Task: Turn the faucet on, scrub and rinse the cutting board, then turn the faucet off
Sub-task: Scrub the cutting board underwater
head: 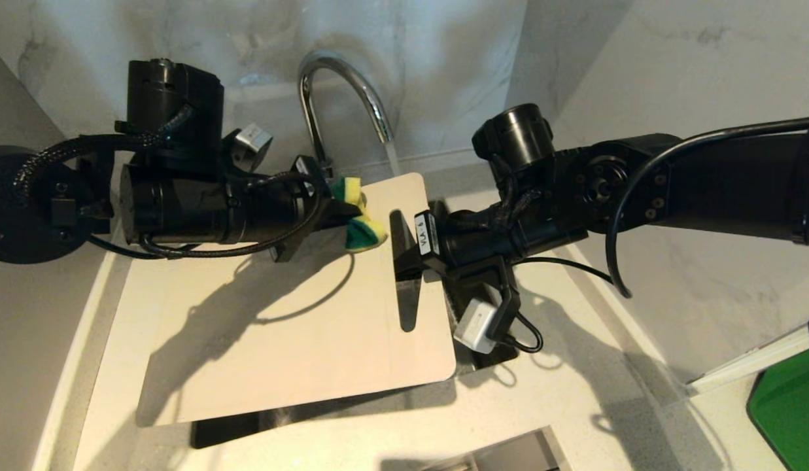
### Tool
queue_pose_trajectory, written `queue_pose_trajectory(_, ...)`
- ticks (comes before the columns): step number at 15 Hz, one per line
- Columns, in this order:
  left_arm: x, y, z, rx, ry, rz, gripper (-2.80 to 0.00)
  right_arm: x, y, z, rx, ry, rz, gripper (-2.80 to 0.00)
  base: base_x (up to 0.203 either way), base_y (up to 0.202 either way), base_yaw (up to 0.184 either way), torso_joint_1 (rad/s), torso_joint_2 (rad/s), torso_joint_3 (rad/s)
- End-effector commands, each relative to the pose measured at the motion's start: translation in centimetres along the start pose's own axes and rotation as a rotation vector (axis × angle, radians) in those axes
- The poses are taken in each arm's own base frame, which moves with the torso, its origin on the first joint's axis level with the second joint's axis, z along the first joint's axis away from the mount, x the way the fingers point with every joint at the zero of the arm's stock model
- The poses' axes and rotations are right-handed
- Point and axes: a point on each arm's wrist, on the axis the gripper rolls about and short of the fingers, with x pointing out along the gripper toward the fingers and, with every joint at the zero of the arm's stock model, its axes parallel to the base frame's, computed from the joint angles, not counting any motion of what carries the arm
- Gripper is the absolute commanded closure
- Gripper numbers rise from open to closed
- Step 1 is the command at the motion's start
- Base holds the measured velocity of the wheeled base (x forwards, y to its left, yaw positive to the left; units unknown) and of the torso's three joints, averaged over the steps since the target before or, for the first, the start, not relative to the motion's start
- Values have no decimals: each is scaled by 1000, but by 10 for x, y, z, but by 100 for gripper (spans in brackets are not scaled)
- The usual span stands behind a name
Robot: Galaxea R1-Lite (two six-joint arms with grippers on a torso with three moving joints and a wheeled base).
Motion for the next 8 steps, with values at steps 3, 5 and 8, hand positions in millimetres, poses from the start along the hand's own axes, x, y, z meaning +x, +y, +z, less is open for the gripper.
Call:
queue_pose_trajectory(3, 9, 6, 7, 8, -51, 47, 0, -1, 0, 2, -13, -7, -3, 0, 0, 0, 0, 0, 0, 0)
queue_pose_trajectory(5, 6, 7, 8, 48, -62, 57, 0, 0, 1, 3, -9, -10, -1, 0, 0, 0, 0, 0, 0, 0)
queue_pose_trajectory(8, 1, 10, 13, 52, -69, 67, 0, 0, 2, 4, -8, -13, 0, 0, 0, 0, 0, 0, 0, 0)
